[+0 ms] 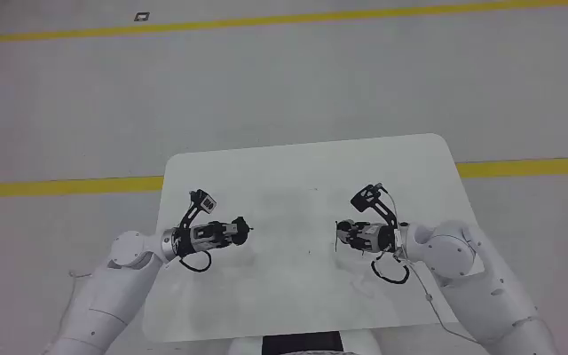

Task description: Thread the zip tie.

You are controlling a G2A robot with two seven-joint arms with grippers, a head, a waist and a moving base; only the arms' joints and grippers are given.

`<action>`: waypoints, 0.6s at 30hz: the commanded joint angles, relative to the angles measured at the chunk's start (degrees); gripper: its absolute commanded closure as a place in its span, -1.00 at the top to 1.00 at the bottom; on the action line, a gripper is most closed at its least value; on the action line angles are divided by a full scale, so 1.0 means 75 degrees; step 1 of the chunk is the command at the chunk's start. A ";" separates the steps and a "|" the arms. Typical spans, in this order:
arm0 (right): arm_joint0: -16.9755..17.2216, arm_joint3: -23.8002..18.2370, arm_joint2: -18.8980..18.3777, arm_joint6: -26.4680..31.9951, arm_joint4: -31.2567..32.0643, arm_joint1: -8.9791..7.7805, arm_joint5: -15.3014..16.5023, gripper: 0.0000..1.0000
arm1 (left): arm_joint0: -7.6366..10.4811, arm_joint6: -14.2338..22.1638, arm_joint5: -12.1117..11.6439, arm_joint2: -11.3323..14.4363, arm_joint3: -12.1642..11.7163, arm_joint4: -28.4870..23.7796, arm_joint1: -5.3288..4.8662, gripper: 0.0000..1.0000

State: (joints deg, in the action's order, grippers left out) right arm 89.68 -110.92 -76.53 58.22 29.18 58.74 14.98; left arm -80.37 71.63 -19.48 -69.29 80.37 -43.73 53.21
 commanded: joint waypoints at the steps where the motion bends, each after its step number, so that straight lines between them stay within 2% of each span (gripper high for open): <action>1: 0.0006 -0.0008 0.0012 -0.0106 -0.0005 0.0004 -0.0015 -1.00 | 0.0005 -0.0096 0.0005 0.0013 0.0026 0.0076 0.0003 -1.00; 5: 0.0096 -0.0125 0.0058 -0.0751 -0.0218 0.0026 -0.0063 -1.00 | 0.0052 -0.0774 0.0000 0.0050 0.0077 0.0943 0.0034 -1.00; 8: 0.0187 -0.0245 0.0044 -0.1196 -0.0397 0.0036 -0.0055 -1.00 | -0.0004 -0.1060 0.0000 0.0094 0.0135 0.1065 0.0128 -1.00; 12: 0.0348 -0.0480 0.0067 -0.1768 -0.0645 0.0059 -0.0154 -1.00 | -0.0042 -0.0874 0.0000 0.0134 0.0082 0.0745 0.0319 -1.00; 18: 0.0417 -0.0768 0.0324 -0.2349 -0.0662 0.0104 -0.0456 -1.00 | 0.0120 -0.0517 0.0000 0.0471 -0.0420 0.0799 0.0727 -1.00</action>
State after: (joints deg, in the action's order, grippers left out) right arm 92.84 -116.44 -74.49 41.17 24.07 59.47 12.01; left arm -79.76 67.40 -19.48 -66.33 77.96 -37.85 58.13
